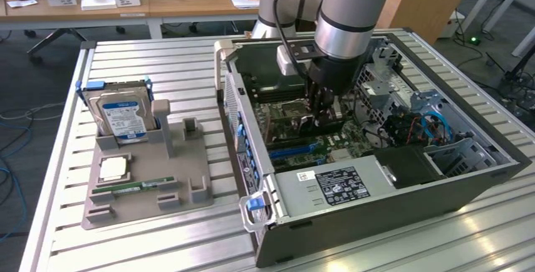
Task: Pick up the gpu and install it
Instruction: 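Insert the gpu into the slot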
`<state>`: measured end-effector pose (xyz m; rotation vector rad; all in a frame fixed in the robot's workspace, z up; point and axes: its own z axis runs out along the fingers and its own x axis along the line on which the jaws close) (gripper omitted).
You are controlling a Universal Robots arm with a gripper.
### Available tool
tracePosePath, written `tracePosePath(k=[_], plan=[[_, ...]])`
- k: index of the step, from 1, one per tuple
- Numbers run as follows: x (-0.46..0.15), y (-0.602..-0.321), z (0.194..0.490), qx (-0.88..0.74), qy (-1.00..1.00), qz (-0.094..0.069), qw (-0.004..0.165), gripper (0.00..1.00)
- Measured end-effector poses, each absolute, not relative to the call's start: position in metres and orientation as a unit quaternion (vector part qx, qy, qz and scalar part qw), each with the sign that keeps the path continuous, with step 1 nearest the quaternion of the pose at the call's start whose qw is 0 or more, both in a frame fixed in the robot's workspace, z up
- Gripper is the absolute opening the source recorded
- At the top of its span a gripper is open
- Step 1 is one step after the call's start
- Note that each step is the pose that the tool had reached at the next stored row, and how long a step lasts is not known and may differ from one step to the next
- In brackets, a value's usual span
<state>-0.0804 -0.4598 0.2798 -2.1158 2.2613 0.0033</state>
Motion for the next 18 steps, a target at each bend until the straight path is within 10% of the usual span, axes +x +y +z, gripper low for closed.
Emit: tracePosePath(k=[18], plan=[[-0.0880, -0.4625, 0.2794, -0.683, 0.730, 0.001, 0.022, 0.27]])
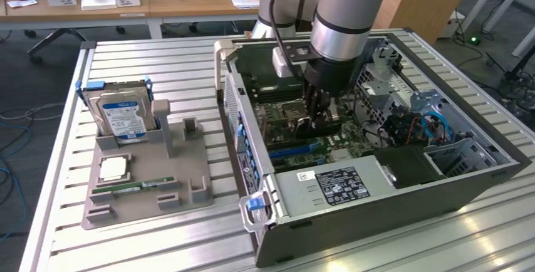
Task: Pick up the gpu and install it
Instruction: 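Insert the gpu into the slot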
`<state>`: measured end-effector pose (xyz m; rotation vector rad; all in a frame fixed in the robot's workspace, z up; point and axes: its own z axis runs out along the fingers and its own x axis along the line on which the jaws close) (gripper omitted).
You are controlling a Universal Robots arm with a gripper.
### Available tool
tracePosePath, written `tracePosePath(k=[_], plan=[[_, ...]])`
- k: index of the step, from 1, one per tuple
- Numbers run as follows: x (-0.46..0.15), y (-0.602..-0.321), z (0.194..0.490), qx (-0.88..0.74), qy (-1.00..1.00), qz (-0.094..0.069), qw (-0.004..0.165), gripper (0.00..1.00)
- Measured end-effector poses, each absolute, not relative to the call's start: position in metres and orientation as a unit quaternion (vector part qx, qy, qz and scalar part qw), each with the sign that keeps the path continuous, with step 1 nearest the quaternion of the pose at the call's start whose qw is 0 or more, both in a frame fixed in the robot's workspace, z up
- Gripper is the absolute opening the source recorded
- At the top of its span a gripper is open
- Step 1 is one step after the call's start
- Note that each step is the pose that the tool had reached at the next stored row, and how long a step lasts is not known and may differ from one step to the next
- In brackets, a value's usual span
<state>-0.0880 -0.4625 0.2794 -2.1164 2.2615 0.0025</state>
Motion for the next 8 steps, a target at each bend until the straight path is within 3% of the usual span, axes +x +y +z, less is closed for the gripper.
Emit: tracePosePath(k=[8], plan=[[-0.0894, -0.4648, 0.2792, -0.683, 0.730, 0.001, 0.022, 0.27]])
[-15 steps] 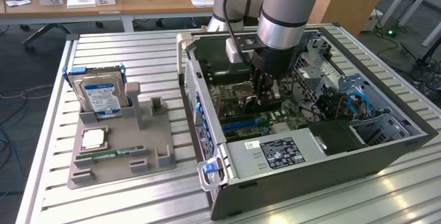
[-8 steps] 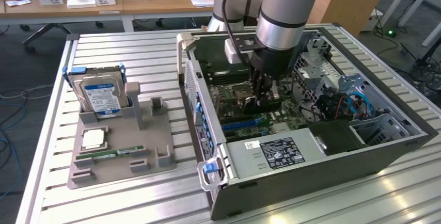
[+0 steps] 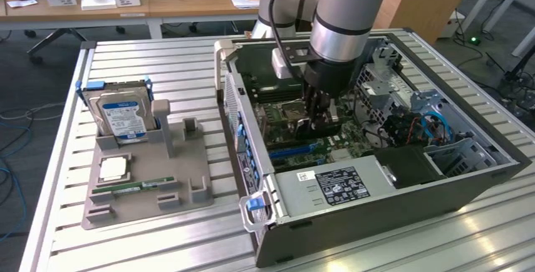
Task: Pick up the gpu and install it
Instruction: 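Insert the gpu into the slot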
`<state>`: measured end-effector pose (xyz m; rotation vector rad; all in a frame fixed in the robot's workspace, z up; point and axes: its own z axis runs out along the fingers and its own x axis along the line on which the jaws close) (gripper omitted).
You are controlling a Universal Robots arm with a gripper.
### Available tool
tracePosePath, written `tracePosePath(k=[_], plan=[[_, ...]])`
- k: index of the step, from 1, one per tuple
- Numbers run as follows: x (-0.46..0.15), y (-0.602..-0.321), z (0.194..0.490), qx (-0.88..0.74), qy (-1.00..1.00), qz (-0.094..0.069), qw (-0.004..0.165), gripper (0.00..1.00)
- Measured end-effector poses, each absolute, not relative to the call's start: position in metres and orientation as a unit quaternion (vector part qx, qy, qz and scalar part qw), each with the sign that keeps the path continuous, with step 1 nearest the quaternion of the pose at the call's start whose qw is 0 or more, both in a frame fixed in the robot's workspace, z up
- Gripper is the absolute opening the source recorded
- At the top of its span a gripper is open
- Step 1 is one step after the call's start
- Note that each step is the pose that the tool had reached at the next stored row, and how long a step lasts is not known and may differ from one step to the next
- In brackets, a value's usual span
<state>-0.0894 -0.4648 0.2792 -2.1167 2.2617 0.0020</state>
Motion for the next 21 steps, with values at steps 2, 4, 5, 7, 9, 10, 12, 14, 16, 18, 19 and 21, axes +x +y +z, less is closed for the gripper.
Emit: tracePosePath(k=[2, 4, 5, 7, 9, 10, 12, 14, 16, 18, 19, 21], plan=[[-0.0898, -0.4648, 0.2787, -0.683, 0.730, 0.001, 0.022, 0.27], [-0.0901, -0.4649, 0.2775, -0.683, 0.730, 0.000, 0.022, 0.27], [-0.0902, -0.4649, 0.2767, -0.683, 0.730, 0.000, 0.022, 0.27], [-0.0904, -0.4649, 0.2748, -0.683, 0.730, 0.000, 0.022, 0.27], [-0.0905, -0.4649, 0.2729, -0.683, 0.730, 0.000, 0.022, 0.27], [-0.0905, -0.4649, 0.2722, -0.683, 0.730, 0.000, 0.022, 0.27], [-0.0905, -0.4649, 0.2712, -0.683, 0.730, 0.000, 0.022, 0.27], [-0.0906, -0.4649, 0.2711, -0.683, 0.730, 0.000, 0.021, 0.27], [-0.0905, -0.4649, 0.2710, -0.683, 0.730, 0.000, 0.022, 0.27], [-0.0905, -0.4649, 0.2709, -0.683, 0.730, 0.000, 0.022, 0.27], [-0.0905, -0.4649, 0.2709, -0.683, 0.730, 0.000, 0.022, 0.27], [-0.0910, -0.4648, 0.2708, -0.683, 0.730, 0.000, 0.022, 0.27]])
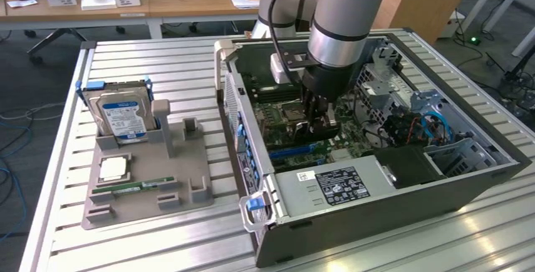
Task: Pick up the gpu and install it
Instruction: 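Insert the gpu into the slot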
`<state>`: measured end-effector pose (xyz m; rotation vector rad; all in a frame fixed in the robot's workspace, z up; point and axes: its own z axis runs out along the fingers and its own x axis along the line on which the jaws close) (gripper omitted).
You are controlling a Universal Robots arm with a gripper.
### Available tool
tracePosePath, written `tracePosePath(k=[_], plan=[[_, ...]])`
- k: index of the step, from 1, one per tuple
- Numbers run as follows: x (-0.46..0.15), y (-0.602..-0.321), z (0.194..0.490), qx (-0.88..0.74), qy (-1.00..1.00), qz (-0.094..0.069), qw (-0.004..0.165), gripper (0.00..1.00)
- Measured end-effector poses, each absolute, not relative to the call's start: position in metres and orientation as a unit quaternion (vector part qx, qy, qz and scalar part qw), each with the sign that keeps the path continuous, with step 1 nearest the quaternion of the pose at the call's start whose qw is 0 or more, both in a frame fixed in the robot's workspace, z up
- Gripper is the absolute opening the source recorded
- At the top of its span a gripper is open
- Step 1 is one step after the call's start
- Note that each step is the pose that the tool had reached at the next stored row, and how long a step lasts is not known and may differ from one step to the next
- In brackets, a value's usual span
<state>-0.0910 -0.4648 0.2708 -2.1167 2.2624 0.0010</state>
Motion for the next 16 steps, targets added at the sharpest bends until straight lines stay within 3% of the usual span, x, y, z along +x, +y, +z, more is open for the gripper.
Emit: tracePosePath(k=[16], plan=[[-0.0935, -0.4647, 0.2703, -0.684, 0.730, 0.000, 0.021, 0.27]])
